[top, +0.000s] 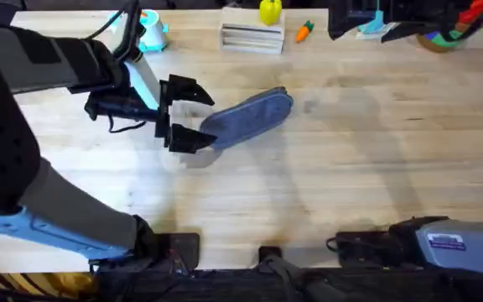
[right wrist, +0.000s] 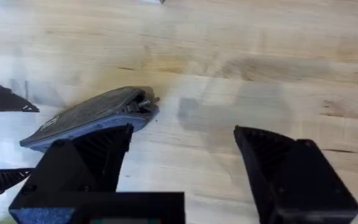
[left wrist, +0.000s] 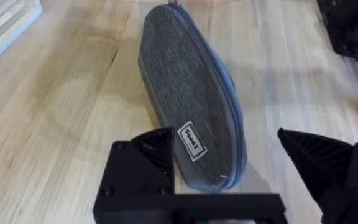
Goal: Unzip the bag, pick up the pens from the table one at a time and place them inside, then zip the bag closed.
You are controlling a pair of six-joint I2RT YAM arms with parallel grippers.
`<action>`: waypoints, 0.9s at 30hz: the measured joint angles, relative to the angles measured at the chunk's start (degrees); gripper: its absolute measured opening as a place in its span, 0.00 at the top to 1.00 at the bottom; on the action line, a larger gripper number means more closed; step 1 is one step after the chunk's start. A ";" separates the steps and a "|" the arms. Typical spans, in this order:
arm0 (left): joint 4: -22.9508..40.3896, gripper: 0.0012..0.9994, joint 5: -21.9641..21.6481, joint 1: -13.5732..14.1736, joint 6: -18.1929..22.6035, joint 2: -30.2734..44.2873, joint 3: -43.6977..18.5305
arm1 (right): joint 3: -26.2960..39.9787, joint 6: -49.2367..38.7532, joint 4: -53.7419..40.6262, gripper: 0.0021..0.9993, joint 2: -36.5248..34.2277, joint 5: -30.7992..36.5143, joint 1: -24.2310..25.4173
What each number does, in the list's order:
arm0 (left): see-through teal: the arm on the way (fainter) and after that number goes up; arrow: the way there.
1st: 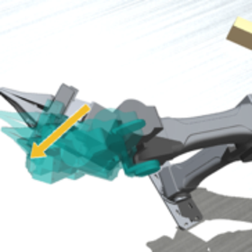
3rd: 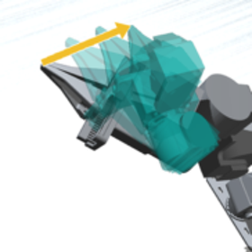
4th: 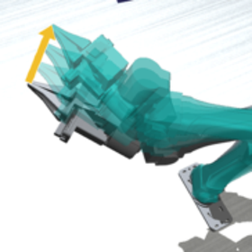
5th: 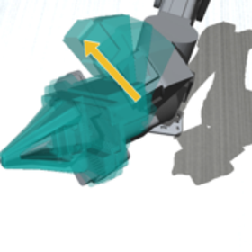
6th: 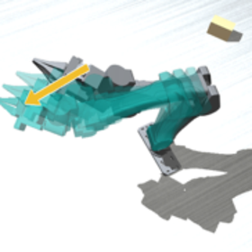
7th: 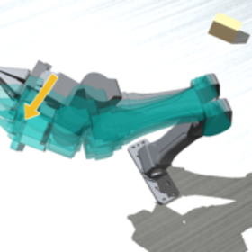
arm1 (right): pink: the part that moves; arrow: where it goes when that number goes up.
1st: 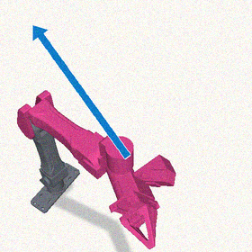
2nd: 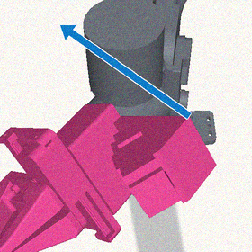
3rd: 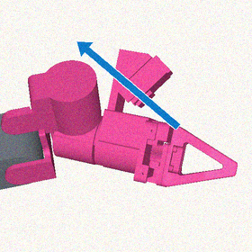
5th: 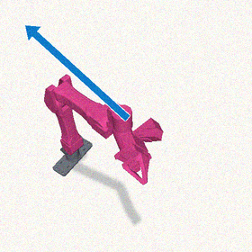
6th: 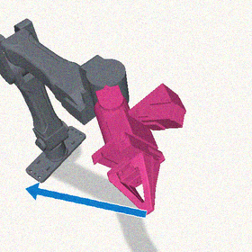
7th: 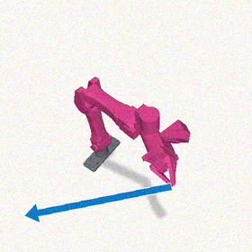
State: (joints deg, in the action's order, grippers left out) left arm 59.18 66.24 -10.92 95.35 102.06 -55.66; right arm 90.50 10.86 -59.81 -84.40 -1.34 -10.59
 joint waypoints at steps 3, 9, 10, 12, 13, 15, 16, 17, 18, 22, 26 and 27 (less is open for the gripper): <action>1.01 0.00 -0.05 -0.24 0.02 0.00 0.00 | 0.00 -0.83 -0.43 0.00 0.00 0.00 -0.02; 3.10 0.00 -1.08 -3.33 0.02 -3.19 -0.01 | 0.00 -3.14 -1.57 0.00 1.19 -0.01 -0.24; 4.17 0.00 -1.64 -4.32 0.00 -4.53 -0.15 | 0.00 -3.65 -1.59 0.00 1.79 0.00 -0.28; 6.52 0.00 -3.08 -6.38 0.01 -7.51 -0.86 | 0.00 -4.56 -1.65 0.00 3.69 0.00 -0.28; 7.66 0.00 -3.94 -7.33 0.02 -8.94 -1.43 | 0.00 -4.94 -1.70 0.00 4.65 0.00 -0.28; 9.85 0.00 -6.26 -9.28 -0.01 -12.30 -3.07 | 0.00 -5.32 -2.02 0.00 6.74 0.00 -0.28; 10.87 0.00 -7.56 -10.16 -0.04 -14.04 -4.01 | 0.00 -5.38 -2.36 0.00 7.77 0.00 -0.28; 11.68 0.00 -8.71 -10.88 -0.23 -15.67 -4.81 | 0.02 -5.46 -2.77 0.00 8.51 0.00 -0.28; 12.61 0.00 -10.32 -11.69 -0.85 -17.74 -5.92 | 0.02 -5.58 -3.37 0.00 9.26 0.00 -0.28; 14.61 0.00 -16.18 -13.92 -5.43 -25.44 -10.08 | 0.04 -5.86 -5.34 0.00 10.54 0.00 -0.28; 14.82 0.00 -22.59 -15.10 -13.52 -33.14 -14.06 | 0.04 -6.19 -5.57 0.00 10.58 0.00 -0.28; 14.88 0.00 -24.14 -15.12 -15.47 -34.80 -14.83 | 0.04 -6.20 -5.57 0.00 10.59 0.00 -0.28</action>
State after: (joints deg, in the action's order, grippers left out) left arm 74.05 42.10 -26.04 79.88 67.26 -70.49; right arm 90.54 4.66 -65.39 -73.81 -1.34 -10.87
